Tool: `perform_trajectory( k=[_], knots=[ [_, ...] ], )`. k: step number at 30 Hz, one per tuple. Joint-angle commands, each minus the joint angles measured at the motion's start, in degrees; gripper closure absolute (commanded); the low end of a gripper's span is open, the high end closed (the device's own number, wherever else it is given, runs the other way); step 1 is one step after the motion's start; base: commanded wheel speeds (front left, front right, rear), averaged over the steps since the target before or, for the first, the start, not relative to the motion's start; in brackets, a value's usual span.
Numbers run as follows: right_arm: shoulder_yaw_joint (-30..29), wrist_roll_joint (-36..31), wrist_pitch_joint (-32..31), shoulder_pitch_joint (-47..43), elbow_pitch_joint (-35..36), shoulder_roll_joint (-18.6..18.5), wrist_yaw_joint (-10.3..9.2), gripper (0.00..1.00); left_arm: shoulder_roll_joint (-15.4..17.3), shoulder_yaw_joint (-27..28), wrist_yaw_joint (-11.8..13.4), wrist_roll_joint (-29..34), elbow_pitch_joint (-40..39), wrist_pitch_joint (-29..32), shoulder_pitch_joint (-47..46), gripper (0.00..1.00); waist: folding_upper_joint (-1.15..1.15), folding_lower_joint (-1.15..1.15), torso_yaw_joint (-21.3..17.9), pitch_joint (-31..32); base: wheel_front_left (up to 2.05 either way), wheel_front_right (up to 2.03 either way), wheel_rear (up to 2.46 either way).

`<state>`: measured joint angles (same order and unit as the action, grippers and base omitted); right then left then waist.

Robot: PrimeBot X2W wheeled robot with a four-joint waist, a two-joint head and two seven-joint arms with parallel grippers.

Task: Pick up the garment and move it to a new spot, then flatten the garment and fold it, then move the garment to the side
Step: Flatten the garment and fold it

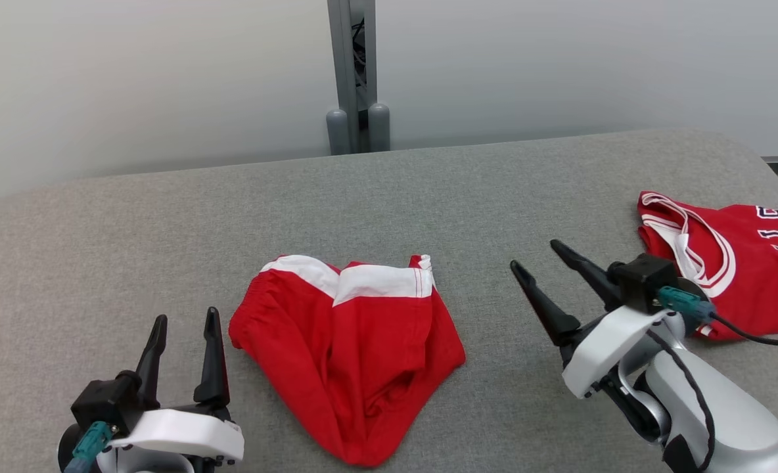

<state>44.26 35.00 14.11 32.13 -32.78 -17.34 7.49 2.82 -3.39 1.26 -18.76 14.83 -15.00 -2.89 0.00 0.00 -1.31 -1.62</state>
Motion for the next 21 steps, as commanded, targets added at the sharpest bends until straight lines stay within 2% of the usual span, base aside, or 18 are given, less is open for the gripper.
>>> perform_trajectory(
  k=[1, 2, 3, 5, 9, 16, 21],
  knots=[
    [-1.5, -0.8, 0.5, -1.3, 0.0, 0.3, 0.01, 0.0, 0.2, 0.4, -0.2, 0.0, -0.4, -0.2, -1.3, 0.0, 0.0, 0.0, -0.6, 0.0, 0.0, 0.0, 0.0],
    [-4.3, -1.8, 0.8, -2.3, 0.5, 0.7, 0.0, 0.0, 0.2, 0.6, 0.0, -0.6, -0.7, -0.2, -1.4, 0.0, 0.0, 0.0, -0.8, 0.0, 0.0, 0.0, 0.0],
    [-10.4, -3.9, 1.2, -4.6, 2.4, 2.0, 0.01, 0.0, 0.2, 0.9, 0.3, -1.0, -1.1, -0.2, -1.2, 0.0, 0.0, 0.0, -1.4, 0.0, 0.0, 0.0, 0.0],
    [-16.9, -7.4, 1.2, -7.8, 6.3, 3.7, 0.01, 0.0, 0.2, 1.3, 0.7, -1.6, -1.8, -0.2, -0.7, 0.0, 0.0, 0.0, -2.1, 0.1, 0.0, 0.0, 0.0],
    [-26.3, -12.5, 1.1, -15.6, 13.4, 8.3, 0.01, 0.0, 0.2, 1.6, 1.0, -2.0, -2.3, -0.2, 0.4, 0.0, 0.0, 0.0, -2.9, 0.2, 0.0, 0.0, 0.0],
    [-28.6, -16.2, 1.1, -20.7, 17.1, 11.2, 0.01, 0.0, 0.2, 1.6, 1.1, -1.6, -2.6, -0.2, 1.8, 0.0, 0.0, 0.0, -2.9, 0.2, 0.0, 0.0, 0.0],
    [-25.5, -12.0, 0.3, -18.7, 15.4, 11.4, 0.01, 0.0, 0.2, 0.8, 0.9, -1.3, -2.2, -0.2, 1.4, 0.0, 0.0, 0.0, -1.7, -0.3, 0.0, 0.0, 0.0]
  ],
)
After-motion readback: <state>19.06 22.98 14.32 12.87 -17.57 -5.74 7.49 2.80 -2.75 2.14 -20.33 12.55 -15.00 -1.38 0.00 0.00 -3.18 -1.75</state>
